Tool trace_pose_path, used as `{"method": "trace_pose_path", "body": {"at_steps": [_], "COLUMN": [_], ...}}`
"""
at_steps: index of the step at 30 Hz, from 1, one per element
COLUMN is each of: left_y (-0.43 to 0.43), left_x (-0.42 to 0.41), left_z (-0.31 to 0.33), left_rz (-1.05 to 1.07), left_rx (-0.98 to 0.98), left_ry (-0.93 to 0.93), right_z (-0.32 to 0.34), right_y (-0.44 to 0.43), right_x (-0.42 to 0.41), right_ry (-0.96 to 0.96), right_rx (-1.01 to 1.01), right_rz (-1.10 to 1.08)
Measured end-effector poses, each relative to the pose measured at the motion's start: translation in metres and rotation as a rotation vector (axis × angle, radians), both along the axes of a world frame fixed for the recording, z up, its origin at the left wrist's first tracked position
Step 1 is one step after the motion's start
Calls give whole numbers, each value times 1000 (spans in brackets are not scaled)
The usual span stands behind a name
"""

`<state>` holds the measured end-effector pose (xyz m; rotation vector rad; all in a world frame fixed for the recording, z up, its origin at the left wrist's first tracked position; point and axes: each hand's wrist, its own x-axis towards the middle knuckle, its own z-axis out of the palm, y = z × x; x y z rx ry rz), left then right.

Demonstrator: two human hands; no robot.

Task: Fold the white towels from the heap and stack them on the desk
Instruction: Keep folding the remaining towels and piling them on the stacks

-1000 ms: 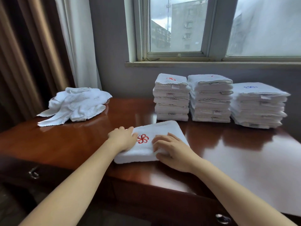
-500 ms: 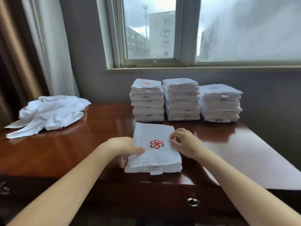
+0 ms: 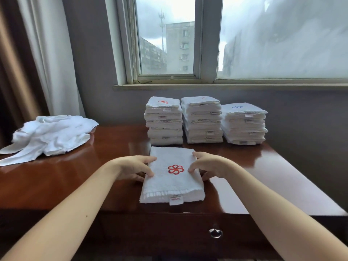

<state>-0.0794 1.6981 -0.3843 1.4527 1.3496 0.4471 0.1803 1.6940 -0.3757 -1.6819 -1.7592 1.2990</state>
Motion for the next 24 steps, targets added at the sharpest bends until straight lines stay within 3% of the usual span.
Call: {"method": "trace_pose_path", "body": {"at_steps": [5, 15, 24], "left_y": [-3, -7, -18], "left_x": [-5, 8, 17], "left_z": [-3, -7, 2], "left_rz": [13, 81, 29], "left_rx": [-31, -128, 80], "left_ry": [-172, -452, -434], "right_z": [-2, -17, -21], "right_y": [0, 0, -10], "right_x": [-2, 33, 55], "right_ry": [43, 598, 594], "right_rx": [18, -171, 8], "right_rz": [33, 62, 36]}}
